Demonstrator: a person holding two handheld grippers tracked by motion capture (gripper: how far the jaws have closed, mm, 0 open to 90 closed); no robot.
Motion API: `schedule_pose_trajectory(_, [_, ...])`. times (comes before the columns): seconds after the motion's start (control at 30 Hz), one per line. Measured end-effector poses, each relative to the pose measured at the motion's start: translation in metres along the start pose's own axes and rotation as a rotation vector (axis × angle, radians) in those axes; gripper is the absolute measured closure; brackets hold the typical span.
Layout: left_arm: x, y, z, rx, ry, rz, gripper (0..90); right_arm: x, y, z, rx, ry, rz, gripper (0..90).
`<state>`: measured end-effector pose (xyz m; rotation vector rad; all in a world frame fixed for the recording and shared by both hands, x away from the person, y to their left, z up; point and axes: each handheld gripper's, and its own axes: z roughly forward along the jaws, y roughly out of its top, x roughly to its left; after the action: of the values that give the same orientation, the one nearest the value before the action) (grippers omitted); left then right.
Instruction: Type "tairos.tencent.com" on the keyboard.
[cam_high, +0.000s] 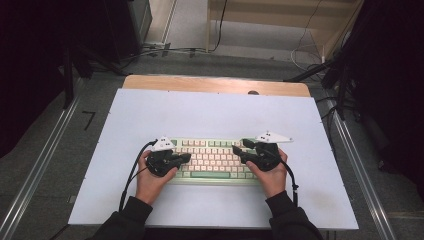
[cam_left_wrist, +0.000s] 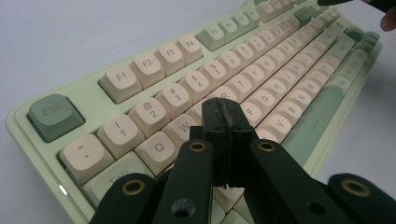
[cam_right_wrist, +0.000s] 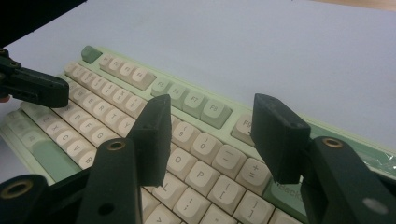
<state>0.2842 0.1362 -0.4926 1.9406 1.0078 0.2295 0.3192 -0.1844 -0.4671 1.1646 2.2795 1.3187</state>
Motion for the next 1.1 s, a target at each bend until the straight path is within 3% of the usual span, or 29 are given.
schedule_pose_trajectory(0.3, [0.001,-0.001,0.002,0.023,-0.004,-0.013,90.0,0.000,0.000,0.000,0.001,0.001,0.000,46.3])
schedule_pose_trajectory(0.37, [0.001,0.000,0.004,0.049,0.002,-0.004,90.0,0.000,0.000,0.000,0.001,0.001,-0.001,46.3])
schedule_pose_trajectory(0.43, [0.000,0.000,0.003,0.044,0.009,0.006,90.0,0.000,0.000,0.000,0.002,0.001,-0.001,46.4])
schedule_pose_trajectory(0.57, [0.001,0.002,-0.003,-0.045,-0.049,-0.011,82.7,0.000,0.000,0.000,0.000,0.002,0.000,46.3])
schedule_pose_trajectory(0.67, [0.004,0.003,-0.010,-0.130,-0.074,-0.031,67.0,-0.001,0.000,0.000,-0.001,0.002,0.002,46.4])
schedule_pose_trajectory(0.77, [0.009,0.002,-0.014,-0.189,-0.055,-0.064,53.0,-0.001,0.000,-0.001,-0.001,0.002,0.002,46.4])
schedule_pose_trajectory(1.1, [0.021,-0.002,-0.020,-0.230,0.054,-0.127,45.2,-0.001,0.000,-0.002,-0.004,-0.001,0.002,46.4])
